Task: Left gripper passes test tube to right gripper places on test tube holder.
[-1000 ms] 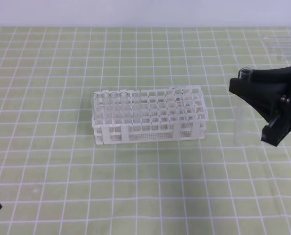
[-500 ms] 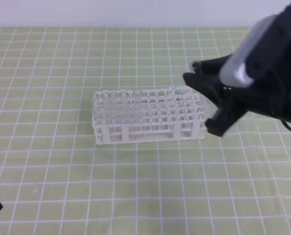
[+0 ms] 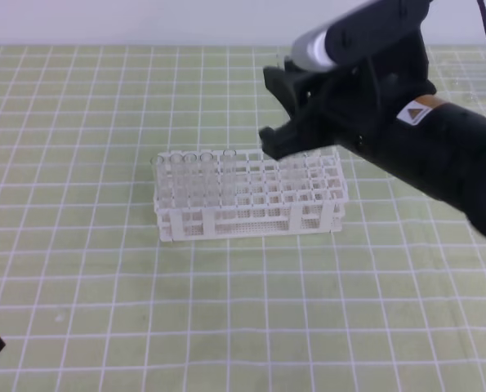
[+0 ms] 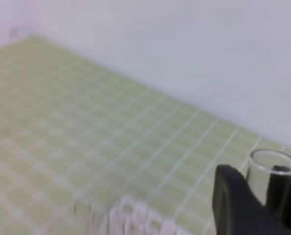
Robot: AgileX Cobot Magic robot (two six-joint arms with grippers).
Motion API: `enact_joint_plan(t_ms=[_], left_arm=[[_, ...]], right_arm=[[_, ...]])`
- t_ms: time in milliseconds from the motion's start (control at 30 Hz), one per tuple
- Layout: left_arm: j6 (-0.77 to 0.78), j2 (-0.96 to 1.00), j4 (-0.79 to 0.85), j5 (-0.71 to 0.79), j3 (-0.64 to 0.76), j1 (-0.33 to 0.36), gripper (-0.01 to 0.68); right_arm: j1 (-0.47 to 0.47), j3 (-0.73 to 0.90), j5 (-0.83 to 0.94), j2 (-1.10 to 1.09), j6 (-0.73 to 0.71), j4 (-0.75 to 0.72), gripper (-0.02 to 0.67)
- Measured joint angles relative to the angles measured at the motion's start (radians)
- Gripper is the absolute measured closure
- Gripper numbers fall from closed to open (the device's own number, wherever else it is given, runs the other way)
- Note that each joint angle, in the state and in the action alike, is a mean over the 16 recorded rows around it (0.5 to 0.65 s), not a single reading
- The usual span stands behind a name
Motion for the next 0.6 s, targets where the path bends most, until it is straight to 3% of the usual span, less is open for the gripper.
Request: enact_joint_plan(t_ms=[233,600], left_arm=[[0.011,0.002,0.001,0.021,0.0,0.001,0.675],[0.045,0.001,0.001,0.116,0.003,0.001,0.675]], right_arm=[[0.067,0.021,-0.292,0.094,0.249,-0.165,0.545],[0.109,0.05,-0.565,0.24,0.382,-0.199,0.545]])
